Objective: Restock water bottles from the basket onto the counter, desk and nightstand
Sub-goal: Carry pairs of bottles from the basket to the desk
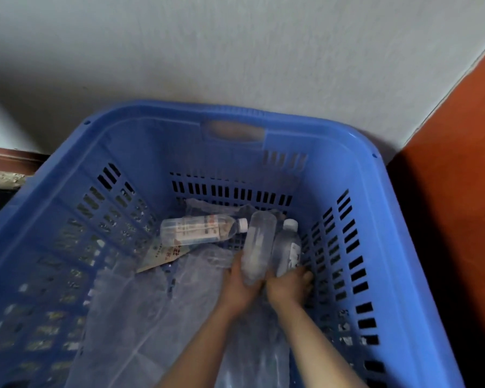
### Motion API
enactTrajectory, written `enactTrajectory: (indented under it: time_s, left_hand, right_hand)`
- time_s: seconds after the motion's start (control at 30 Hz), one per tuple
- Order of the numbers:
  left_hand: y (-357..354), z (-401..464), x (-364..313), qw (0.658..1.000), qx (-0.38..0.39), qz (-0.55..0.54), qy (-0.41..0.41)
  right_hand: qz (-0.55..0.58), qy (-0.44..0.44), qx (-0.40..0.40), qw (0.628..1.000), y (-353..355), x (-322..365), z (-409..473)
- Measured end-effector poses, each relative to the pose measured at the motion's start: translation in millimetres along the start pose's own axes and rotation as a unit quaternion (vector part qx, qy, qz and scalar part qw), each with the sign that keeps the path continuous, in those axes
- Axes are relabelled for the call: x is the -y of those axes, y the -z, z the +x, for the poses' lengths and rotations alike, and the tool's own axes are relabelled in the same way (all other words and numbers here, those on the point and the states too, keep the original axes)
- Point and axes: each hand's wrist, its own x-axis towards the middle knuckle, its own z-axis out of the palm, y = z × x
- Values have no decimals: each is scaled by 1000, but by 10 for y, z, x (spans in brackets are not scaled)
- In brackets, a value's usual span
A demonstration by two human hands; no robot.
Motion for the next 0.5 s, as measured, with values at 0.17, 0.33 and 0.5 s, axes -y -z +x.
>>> enactTrajectory:
  time_s: [0.17,0.33,0.5]
  left_hand:
    - [233,-41,-19,999,13,-36,5]
    - [520,-237,-386,997,-50,-47,30]
    - [1031,-489,-795,992,-114,54,-23]
  right_hand:
    - [122,-71,64,988,9,29,70]
    - [243,-126,92,957,90,58,-57]
    - [352,-74,134,923,249,266,-254]
